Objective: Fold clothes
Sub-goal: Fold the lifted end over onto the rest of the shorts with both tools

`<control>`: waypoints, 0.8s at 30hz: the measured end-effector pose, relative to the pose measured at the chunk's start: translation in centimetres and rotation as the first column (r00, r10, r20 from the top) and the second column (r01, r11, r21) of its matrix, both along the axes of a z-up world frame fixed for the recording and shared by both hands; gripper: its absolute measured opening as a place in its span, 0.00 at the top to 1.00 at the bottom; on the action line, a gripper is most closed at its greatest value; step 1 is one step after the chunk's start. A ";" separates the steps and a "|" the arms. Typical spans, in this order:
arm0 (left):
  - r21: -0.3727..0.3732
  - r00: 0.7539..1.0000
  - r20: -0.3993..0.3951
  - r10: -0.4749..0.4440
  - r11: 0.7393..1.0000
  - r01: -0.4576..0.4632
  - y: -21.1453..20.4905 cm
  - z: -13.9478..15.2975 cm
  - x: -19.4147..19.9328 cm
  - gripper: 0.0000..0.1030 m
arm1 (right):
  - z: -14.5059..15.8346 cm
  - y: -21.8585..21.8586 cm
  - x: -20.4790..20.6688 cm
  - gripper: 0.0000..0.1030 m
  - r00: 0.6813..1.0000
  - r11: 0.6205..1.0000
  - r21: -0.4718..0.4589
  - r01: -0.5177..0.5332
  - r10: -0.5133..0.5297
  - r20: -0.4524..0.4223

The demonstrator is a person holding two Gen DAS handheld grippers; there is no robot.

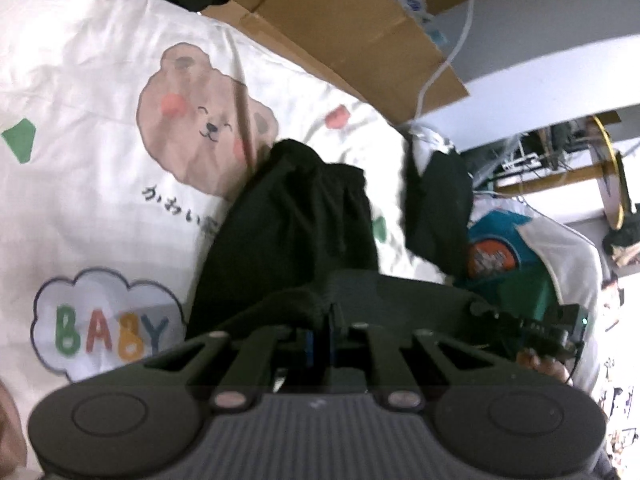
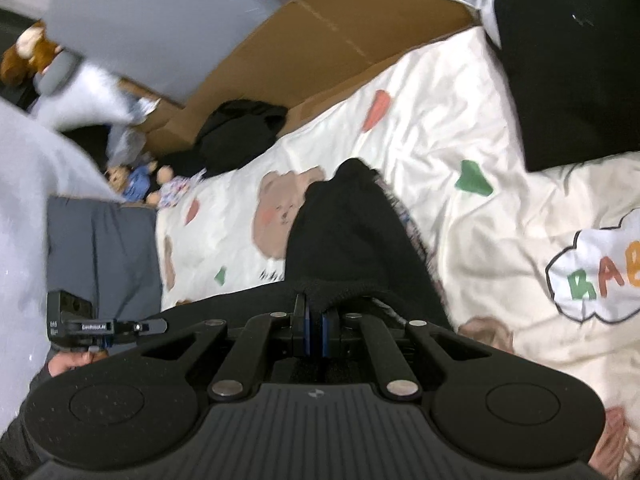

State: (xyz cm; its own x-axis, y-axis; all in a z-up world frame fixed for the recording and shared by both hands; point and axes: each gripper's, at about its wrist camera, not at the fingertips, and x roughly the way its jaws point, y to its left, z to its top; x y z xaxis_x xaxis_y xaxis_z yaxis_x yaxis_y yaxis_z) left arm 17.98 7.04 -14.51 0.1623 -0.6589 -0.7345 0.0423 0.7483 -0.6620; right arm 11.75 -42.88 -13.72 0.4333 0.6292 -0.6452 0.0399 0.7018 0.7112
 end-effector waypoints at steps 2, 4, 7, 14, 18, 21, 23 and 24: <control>0.008 1.000 -0.012 0.007 1.000 -0.007 -0.4 -1.4 1.3 0.93 | -1.5 0.0 1.4 0.95 1.000 1.000 -0.016 0.010 -0.010 -0.017; 0.016 1.000 -0.022 0.010 1.000 -0.010 -0.7 -2.4 2.3 0.93 | -2.8 -0.1 2.5 0.95 0.999 1.000 -0.020 0.024 -0.025 -0.030; 0.028 0.999 -0.041 0.018 0.999 -0.017 -1.1 -4.6 4.4 0.93 | -4.8 -0.2 3.9 0.95 0.998 0.999 -0.025 0.038 -0.040 -0.053; 0.043 0.996 -0.074 0.042 0.998 -0.039 -1.1 -8.8 8.6 0.93 | -8.7 -0.3 6.9 0.95 0.994 0.998 -0.033 0.054 -0.057 -0.089; 0.062 0.998 -0.063 0.029 0.998 -0.026 -1.4 -11.0 10.0 0.92 | -10.7 -0.5 8.3 0.93 0.990 0.996 -0.005 0.090 -0.090 -0.108; 0.052 0.998 -0.064 0.024 0.998 -0.021 -1.5 -12.0 10.3 0.88 | -11.8 -0.5 8.5 0.92 0.986 0.993 0.021 0.114 -0.111 -0.121; 0.031 0.998 -0.067 0.016 0.999 -0.014 -1.4 -12.5 10.3 0.81 | -12.2 -0.6 8.5 0.89 0.984 0.992 0.035 0.125 -0.119 -0.129; 0.024 0.998 -0.069 0.011 1.000 -0.010 -1.4 -12.6 10.2 0.78 | -12.4 -0.7 8.3 0.83 0.984 0.990 0.046 0.130 -0.123 -0.131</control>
